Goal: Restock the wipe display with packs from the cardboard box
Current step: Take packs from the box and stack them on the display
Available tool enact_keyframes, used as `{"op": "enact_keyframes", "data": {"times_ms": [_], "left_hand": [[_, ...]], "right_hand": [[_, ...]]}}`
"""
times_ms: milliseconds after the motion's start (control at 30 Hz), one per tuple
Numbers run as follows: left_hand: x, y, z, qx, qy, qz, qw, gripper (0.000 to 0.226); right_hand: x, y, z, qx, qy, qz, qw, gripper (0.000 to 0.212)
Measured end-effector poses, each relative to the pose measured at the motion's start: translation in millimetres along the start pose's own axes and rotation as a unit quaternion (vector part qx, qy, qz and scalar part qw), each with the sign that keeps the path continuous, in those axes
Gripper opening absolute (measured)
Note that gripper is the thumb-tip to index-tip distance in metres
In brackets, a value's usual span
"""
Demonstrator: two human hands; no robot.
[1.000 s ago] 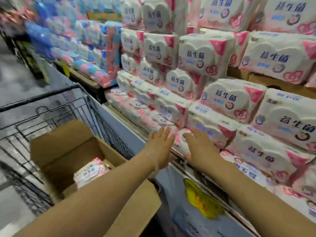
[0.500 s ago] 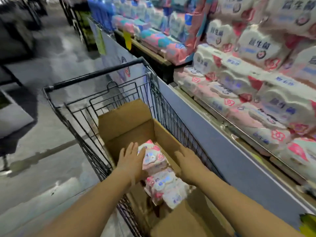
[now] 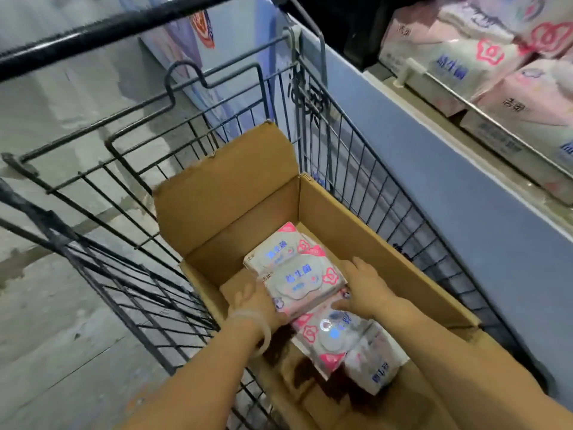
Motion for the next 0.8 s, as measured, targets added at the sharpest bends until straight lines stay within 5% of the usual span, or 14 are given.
{"op": "enact_keyframes", "data": {"times_ms": [100,300,367,600,733,800], "left_hand": [[23.8,4.6,34.0,-0.058,0.033,-0.218,0.974,0.113],[58.9,7.0,88.2,-0.159,0.009,-0.533,0.831,0.095],[66.8,9.8,94.5,-0.190,0.002,-0.552,0.812,0.077],[53.0,5.7,84.9,-0.141,-0.014,-0.515,0.845,0.118],[12.0,-23.2,55.5,-0.044,-0.006,-0.389,0.920,0.120],[-13.0,-44.5,33.2,0.035,-0.023,-0.364,0.930,0.118]], "right_hand": [[14.6,-5.5,39.7,-0.004,0.007,0.070,0.998,0.105],[39.4,-15.6,85.3,0.050,0.009,0.329,0.943,0.041],[49.6,-14.8,91.5,0.063,0.010,0.379,0.923,0.036],[55.1,-19.5,68.8,0.081,0.003,0.454,0.887,0.027],[21.4,-24.5,24.3,0.085,-0.033,0.498,0.862,0.023],[3.7,-29.6,-0.7,0.093,-0.062,0.505,0.856,0.048]]}}
Point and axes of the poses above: each hand's wrist, its own z-axis towards the middle knuckle, its own x-axis out of the palm, y = z × x, the point moved 5 cm from there along z, towards the middle knuckle, and after that the axes turned 4 degrees about -y, right-handed, at the moved point
